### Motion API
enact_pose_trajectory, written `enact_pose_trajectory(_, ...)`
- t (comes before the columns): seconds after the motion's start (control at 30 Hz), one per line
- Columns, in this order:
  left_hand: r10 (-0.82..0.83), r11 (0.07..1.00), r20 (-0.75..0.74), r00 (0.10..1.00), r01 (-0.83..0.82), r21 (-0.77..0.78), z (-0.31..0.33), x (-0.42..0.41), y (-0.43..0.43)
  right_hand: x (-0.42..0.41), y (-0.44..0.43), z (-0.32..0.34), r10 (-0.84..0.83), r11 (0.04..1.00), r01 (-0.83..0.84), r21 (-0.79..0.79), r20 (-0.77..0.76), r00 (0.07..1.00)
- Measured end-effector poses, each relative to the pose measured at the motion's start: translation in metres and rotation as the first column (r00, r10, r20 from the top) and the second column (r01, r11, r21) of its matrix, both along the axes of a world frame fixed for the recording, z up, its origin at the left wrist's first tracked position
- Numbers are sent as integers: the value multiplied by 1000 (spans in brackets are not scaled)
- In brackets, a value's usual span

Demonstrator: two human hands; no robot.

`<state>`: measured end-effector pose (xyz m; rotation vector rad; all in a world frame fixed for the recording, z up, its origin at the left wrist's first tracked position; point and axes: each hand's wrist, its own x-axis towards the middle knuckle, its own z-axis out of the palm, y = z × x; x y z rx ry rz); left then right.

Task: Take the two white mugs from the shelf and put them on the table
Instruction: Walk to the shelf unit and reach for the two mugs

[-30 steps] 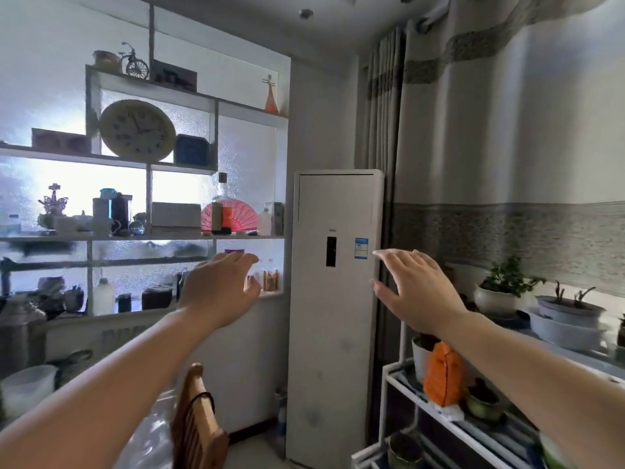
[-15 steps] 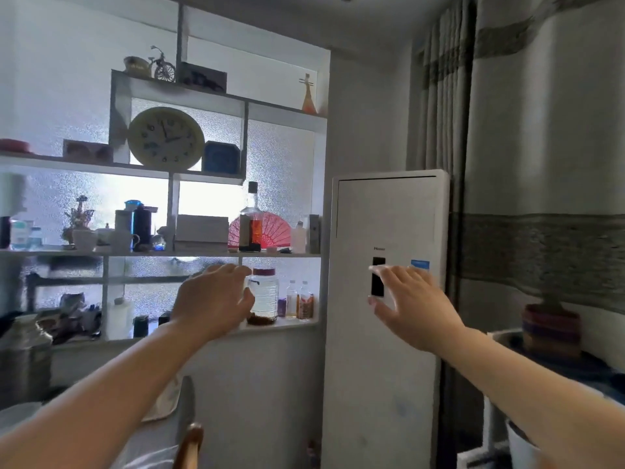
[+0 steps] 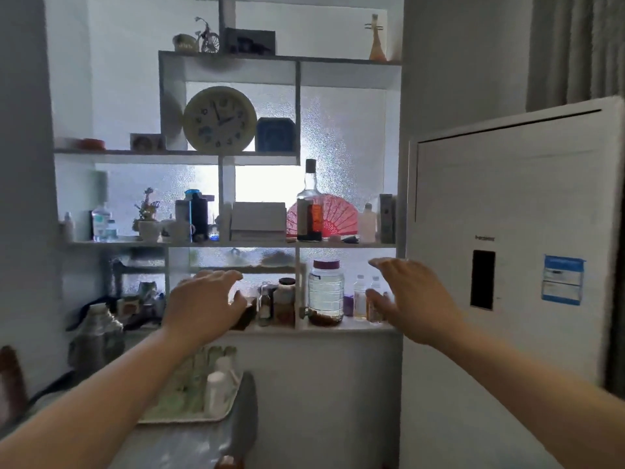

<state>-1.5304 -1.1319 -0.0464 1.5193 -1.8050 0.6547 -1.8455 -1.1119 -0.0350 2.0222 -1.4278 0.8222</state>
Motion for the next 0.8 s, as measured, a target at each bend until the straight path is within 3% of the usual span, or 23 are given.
enact_pose_trajectory(0.13,104,994,-10,995,-104,-26,1,-7,-46,-5,-75,2,149,989,-149,-23,1,989)
enact_pose_trajectory(0.3,230,973,79,970,-228,-39,7,-4,-88,5,-159,9,307,952,-307,-6,-14,952)
enact_pose_trajectory(0.43,353,935,22,935,-353,-33,7,18,-107,29,-214,11,423,906,-423,1,-11,906)
enact_pose_trajectory(0.8,548,836,-2,836,-548,-27,-1,99,-194,133,-366,1,600,800,-600,0,-31,800)
